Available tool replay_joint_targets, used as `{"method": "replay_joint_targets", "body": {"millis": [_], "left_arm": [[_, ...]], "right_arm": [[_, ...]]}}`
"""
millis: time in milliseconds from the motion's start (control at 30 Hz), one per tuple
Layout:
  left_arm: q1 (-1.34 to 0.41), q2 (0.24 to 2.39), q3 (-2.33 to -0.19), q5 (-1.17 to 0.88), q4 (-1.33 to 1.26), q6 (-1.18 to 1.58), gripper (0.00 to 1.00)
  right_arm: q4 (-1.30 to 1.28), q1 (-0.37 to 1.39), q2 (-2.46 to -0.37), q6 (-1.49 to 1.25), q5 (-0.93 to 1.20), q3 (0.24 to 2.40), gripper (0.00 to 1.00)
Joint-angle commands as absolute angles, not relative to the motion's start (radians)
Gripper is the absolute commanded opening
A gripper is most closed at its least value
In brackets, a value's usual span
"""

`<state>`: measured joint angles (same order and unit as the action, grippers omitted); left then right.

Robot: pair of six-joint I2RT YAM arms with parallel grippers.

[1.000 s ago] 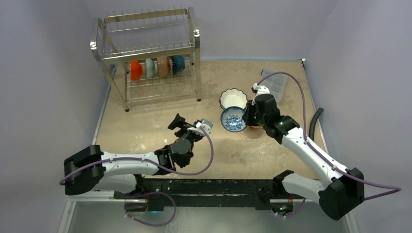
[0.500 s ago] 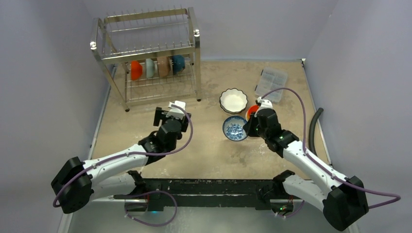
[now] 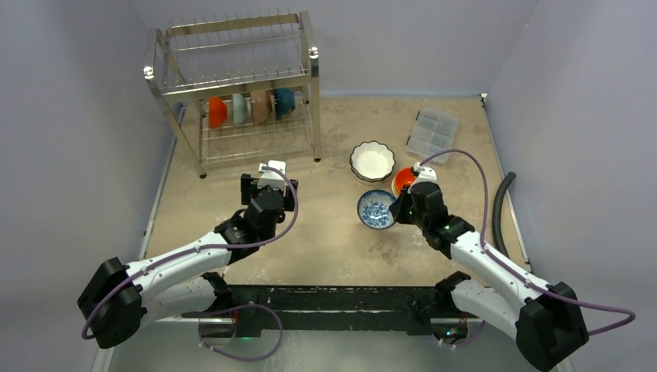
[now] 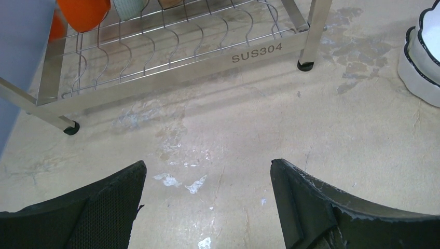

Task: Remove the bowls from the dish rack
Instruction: Place the bowl at the center of the board.

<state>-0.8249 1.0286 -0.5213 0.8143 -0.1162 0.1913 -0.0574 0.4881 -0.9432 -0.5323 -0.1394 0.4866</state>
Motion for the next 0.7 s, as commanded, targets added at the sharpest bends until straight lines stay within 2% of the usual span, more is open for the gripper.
{"method": "replay_joint_targets", "body": {"millis": [0, 667], "left_arm": [[-0.818, 1.012, -0.508, 0.816, -0.13, 0.213, 0.88], [-0.814, 1.004, -0.496, 0.833, -0.135, 0.215, 0.88]], "right_arm": [[0.045, 0.489, -0.961, -0.558, -0.141, 0.483, 0.0], [0.176, 0.489, -1.159, -0.543, -0.095, 0.47, 0.0]]}}
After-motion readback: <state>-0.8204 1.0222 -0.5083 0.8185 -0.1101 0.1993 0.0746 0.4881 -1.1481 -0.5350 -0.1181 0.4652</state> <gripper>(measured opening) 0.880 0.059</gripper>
